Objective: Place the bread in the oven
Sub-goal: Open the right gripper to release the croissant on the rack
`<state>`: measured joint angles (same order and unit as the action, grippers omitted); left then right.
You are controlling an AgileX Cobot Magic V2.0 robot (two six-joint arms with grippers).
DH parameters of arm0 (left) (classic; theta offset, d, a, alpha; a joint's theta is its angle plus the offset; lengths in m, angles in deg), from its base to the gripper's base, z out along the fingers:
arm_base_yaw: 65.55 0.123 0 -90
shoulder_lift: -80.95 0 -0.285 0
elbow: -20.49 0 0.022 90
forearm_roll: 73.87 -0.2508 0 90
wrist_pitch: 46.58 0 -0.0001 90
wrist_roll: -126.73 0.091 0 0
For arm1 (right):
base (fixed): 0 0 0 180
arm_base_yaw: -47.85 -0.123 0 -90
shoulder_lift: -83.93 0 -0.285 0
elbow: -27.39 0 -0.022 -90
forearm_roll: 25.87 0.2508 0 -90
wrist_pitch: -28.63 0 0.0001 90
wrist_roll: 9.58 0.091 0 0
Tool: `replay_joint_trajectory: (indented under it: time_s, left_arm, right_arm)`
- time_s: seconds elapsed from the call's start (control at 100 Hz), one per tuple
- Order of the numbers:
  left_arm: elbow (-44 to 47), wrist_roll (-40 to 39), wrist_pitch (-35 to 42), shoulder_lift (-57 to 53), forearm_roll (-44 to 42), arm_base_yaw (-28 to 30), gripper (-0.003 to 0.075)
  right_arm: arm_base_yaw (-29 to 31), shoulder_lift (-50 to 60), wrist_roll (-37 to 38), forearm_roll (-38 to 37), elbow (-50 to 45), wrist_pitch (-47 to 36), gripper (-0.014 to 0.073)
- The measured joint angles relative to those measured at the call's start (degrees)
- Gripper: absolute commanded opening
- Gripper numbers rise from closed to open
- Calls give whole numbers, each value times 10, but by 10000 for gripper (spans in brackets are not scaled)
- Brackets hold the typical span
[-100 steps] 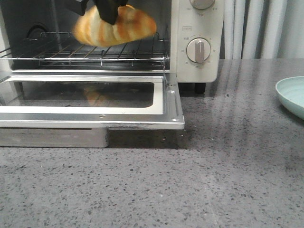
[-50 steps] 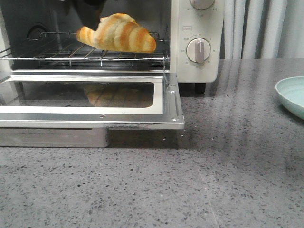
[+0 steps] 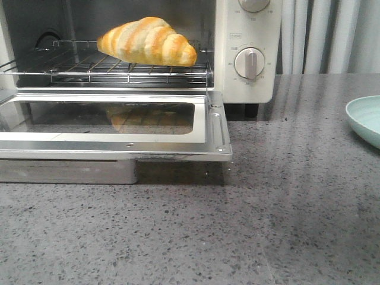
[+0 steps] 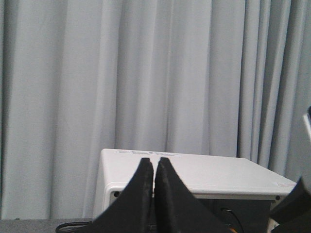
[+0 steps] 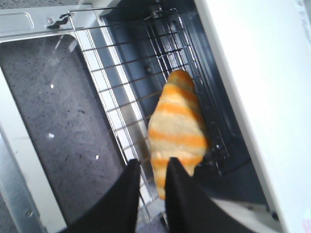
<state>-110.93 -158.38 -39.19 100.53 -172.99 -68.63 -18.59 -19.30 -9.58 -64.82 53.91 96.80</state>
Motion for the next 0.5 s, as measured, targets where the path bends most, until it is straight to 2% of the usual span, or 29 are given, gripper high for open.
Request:
replay_joint_trajectory:
  time_s: [0.07,0.27,0.5]
  left_arm:
    - [13,0,-20,-23,1,0,-22]
    - [67,9,-74,-41,2,0,-22]
    - [132,11,-81,-41,4,0,-22]
  right_arm:
    - [-3,14,0,0,1,19,-76]
    - [-4,55,0,1,1,31,-76]
    - [-4,119,0,1,1,36,-76]
